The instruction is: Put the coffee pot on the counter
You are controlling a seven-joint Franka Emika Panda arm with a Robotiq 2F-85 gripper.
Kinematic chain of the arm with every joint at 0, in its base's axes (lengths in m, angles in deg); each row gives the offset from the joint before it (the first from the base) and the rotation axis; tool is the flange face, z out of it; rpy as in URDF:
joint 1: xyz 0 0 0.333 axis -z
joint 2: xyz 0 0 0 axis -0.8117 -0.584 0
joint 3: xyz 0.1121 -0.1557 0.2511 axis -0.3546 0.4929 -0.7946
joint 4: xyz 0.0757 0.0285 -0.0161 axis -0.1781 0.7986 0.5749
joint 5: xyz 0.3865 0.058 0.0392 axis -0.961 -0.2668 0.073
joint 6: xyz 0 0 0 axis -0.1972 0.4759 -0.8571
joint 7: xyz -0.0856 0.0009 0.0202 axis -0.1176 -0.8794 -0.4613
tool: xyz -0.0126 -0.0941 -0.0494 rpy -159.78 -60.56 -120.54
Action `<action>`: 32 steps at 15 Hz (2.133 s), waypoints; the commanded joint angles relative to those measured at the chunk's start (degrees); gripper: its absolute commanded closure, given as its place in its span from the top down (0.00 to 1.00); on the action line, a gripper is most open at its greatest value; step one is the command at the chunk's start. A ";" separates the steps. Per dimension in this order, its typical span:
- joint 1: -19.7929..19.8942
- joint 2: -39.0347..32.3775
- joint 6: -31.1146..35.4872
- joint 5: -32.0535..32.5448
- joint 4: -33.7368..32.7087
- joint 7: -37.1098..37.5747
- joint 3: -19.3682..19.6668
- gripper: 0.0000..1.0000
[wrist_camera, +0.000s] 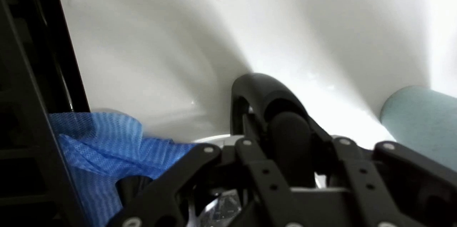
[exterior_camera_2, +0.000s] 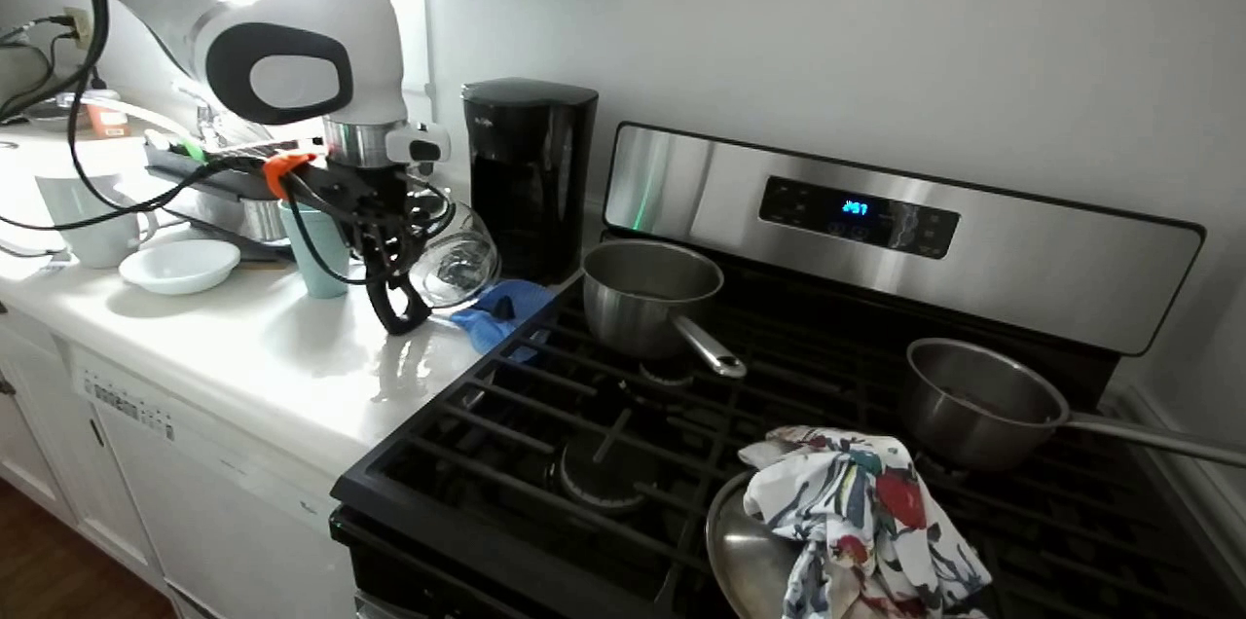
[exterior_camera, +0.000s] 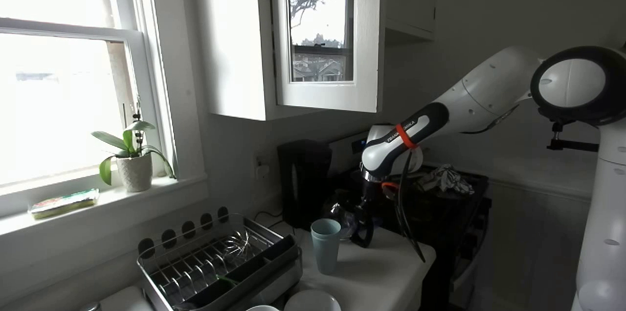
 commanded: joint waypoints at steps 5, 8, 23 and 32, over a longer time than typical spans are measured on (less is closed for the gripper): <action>-0.33 4.38 -1.51 1.40 3.02 1.93 0.84 0.08; -0.30 5.09 -2.47 1.78 2.90 2.27 1.20 0.08; -0.24 7.45 -7.74 1.91 3.43 3.74 1.89 0.08; -0.21 8.98 -11.65 3.73 2.91 4.76 2.70 0.08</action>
